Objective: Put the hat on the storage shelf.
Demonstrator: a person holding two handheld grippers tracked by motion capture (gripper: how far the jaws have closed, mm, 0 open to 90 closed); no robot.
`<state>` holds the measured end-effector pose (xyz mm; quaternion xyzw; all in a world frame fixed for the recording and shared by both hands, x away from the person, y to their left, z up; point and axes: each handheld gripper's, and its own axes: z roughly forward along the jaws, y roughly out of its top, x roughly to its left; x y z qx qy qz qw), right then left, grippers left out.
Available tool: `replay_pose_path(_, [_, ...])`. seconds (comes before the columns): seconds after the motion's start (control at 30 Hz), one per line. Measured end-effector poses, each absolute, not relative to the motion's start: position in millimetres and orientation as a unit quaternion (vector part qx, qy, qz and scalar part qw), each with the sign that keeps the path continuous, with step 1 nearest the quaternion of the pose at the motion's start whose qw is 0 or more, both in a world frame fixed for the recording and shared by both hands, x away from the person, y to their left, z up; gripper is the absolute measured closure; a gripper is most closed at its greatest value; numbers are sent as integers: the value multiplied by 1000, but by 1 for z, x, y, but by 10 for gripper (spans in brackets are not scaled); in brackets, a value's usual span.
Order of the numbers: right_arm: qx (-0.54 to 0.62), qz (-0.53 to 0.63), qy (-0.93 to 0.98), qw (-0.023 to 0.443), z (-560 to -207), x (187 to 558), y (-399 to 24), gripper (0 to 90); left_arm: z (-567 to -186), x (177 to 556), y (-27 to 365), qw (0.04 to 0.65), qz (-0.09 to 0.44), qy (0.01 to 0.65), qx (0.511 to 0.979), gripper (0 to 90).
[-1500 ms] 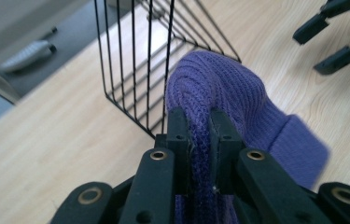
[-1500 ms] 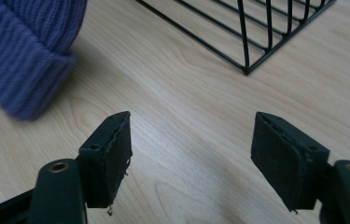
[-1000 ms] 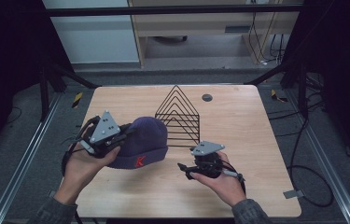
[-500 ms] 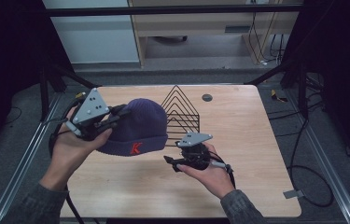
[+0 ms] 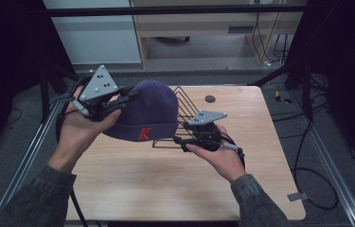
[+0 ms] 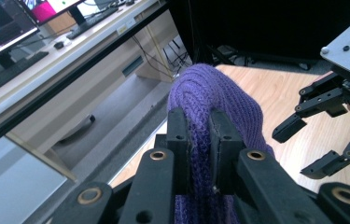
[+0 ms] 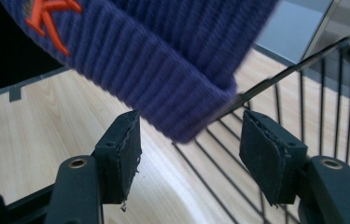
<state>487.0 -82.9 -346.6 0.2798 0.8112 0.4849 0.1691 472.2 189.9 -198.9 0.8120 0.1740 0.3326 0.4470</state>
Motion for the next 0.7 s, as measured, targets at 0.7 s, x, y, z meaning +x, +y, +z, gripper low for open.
replay_pose_path(0.7, [297,483,804,177,-317,542,-115,538,-183,530,167,503,302,172,791,804])
